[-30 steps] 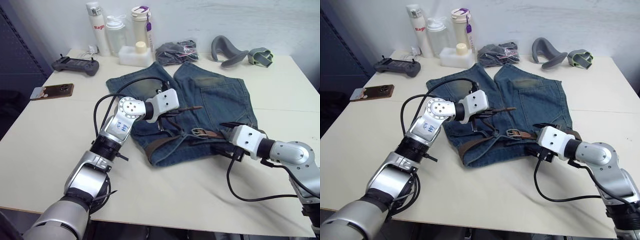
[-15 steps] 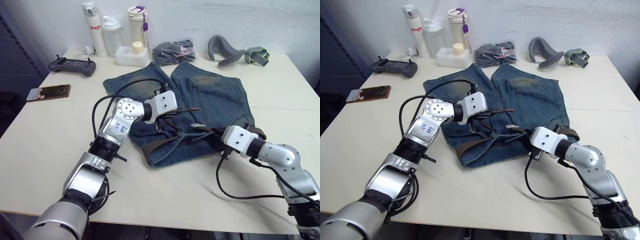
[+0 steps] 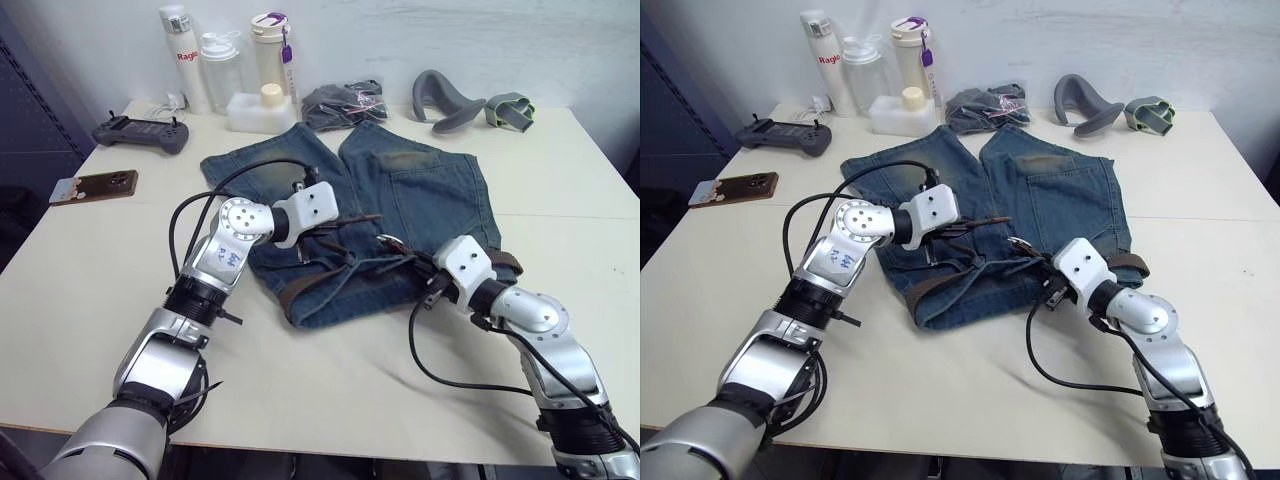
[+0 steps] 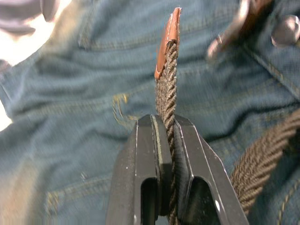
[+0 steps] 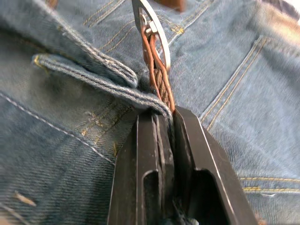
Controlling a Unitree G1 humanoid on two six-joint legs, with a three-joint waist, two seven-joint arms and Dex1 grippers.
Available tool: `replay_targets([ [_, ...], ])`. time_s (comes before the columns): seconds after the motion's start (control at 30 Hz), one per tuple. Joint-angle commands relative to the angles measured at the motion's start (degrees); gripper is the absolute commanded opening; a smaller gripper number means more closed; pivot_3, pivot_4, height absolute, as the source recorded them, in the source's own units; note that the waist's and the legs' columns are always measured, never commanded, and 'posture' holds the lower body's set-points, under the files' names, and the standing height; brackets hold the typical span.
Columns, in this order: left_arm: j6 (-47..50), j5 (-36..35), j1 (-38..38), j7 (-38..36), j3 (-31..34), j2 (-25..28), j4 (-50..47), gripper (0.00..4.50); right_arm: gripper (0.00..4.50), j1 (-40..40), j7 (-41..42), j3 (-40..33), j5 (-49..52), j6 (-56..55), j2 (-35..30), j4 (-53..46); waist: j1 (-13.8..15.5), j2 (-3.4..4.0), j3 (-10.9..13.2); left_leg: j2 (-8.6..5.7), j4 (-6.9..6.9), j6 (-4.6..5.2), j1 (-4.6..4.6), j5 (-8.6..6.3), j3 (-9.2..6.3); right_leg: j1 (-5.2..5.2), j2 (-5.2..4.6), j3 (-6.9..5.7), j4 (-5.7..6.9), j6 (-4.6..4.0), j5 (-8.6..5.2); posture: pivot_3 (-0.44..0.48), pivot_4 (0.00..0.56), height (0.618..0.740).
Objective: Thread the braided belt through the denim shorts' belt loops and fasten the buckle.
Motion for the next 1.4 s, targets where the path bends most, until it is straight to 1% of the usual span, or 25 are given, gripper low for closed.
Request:
replay_targets([
  [0.03, -0.99, 0.92, -0.12, -0.41, -0.05, 1.06, -2.98, 0.00, 0.06, -2.66, -1.57, -3.76, 5.52, 6.25, 1.41, -4.63, 0.02, 0.00, 0.00, -0.02, 0.00, 0.00, 0.00, 0.00, -0.01, 0.01, 0.01, 0.00, -0.01, 0.00, 0.00, 0.000, 0.150, 0.631],
  [0.27, 1.00, 0.47, 0.65, -0.05, 0.12, -0.14, -4.59, 0.00, 0.06, -5.39, -3.92, -5.56, 9.95, 14.13, 2.40, -6.99, 0.07, 0.01, -0.01, -0.05, -0.03, 0.00, 0.01, 0.00, -0.07, 0.02, 0.01, -0.01, -0.01, -0.01, 0.00, 0.000, 0.150, 0.631],
  [0.5, 1.91, 0.29, 0.52, -0.06, 0.61, -0.33, -4.80, 0.00, 0.06, -6.06, -5.76, -5.51, 10.77, 16.81, 1.51, -7.26, 0.02, 0.01, -0.01, -0.06, -0.04, -0.01, 0.03, 0.01, -0.08, 0.02, 0.01, 0.00, 0.00, -0.01, 0.00, 0.000, 0.150, 0.631],
  [0.67, 2.66, -0.13, 0.84, -0.18, 1.57, 0.55, -5.77, 0.00, 0.06, -6.60, -7.27, -5.86, 10.65, 18.01, 1.60, -6.44, 0.04, 0.01, -0.01, -0.07, -0.04, -0.02, 0.02, 0.01, -0.09, 0.03, 0.01, 0.00, -0.01, -0.01, 0.00, 0.000, 0.150, 0.631],
  [0.87, 3.16, -0.15, 1.32, 0.52, 2.04, 1.07, -6.33, 0.00, 0.06, -5.98, -3.97, -3.45, 11.20, 15.29, 0.30, -7.78, 0.03, 0.01, -0.01, -0.08, -0.05, -0.02, 0.02, 0.01, -0.09, 0.03, 0.01, 0.00, -0.01, -0.01, 0.00, 0.000, 0.150, 0.631],
  [1.1, 2.36, -0.16, -0.11, 1.22, 1.78, 0.08, -4.56, 0.00, 0.06, -3.07, -0.12, -0.59, 10.10, 9.47, -1.77, -9.90, -0.14, 0.01, -0.01, -0.08, -0.10, -0.03, 0.05, 0.02, -0.10, 0.03, 0.01, 0.00, -0.04, -0.01, 0.00, 0.000, 0.150, 0.631],
  [1.3, 1.13, -0.73, -1.49, 0.13, 0.66, -3.21, -3.17, 0.00, 0.06, -1.74, -0.13, 1.07, 7.92, 7.05, -2.31, -9.98, 0.05, 0.01, 0.00, -0.08, -0.11, -0.05, 0.04, 0.03, -0.11, 0.03, 0.01, 0.00, -0.05, -0.01, 0.00, 0.000, 0.150, 0.631],
  [1.4, 0.96, -0.02, -2.33, 0.73, 1.00, -3.11, -1.72, 0.00, 0.06, -1.72, -3.86, -1.25, 7.55, 9.31, -0.90, -7.89, -0.07, 0.00, -0.01, -0.08, -0.11, -0.05, 0.04, 0.04, -0.11, 0.03, 0.01, 0.00, -0.07, -0.01, 0.00, 0.000, 0.150, 0.631],
])
